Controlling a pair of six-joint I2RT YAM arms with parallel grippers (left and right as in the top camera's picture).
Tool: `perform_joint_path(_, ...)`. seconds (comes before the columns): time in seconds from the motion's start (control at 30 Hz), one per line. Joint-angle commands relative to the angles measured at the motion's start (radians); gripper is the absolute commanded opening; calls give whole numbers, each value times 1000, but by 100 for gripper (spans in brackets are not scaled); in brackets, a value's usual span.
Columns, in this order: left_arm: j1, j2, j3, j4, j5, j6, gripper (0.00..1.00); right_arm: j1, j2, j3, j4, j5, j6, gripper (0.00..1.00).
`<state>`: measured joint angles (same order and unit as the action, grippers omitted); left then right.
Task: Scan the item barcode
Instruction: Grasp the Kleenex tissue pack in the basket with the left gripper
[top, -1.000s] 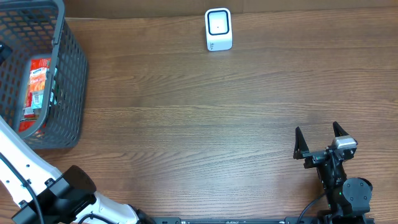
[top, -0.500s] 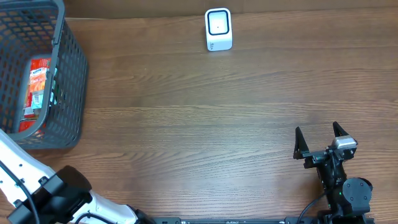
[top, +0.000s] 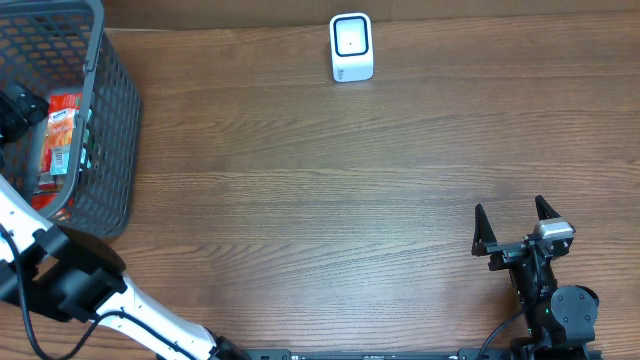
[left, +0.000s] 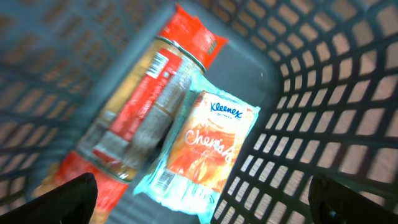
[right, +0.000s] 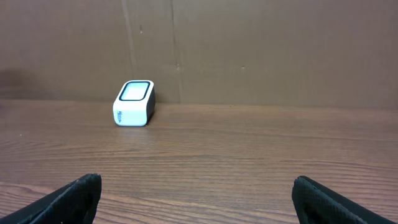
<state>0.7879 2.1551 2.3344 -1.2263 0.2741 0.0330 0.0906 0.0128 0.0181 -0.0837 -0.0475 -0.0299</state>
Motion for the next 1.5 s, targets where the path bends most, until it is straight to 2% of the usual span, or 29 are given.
perform_joint_path(0.0,3,59,-4,0,68,89,100,-2,-10,-10,3,2,-3,100)
perform_joint_path(0.4,-14,209,-4,7,126,214,100,-2,-10,-10,3,2,-3,100)
perform_joint_path(0.87,-32,278,-5,-3,79,225,100,-2,-10,-10,3,2,-3,100)
perform_joint_path(1.1,-31,278,-4,-11,47,225,84,-2,-10,-10,3,2,-3,100)
perform_joint_path(1.47,-32,278,-5,-34,17,225,82,-2,-10,-10,3,2,-3,100)
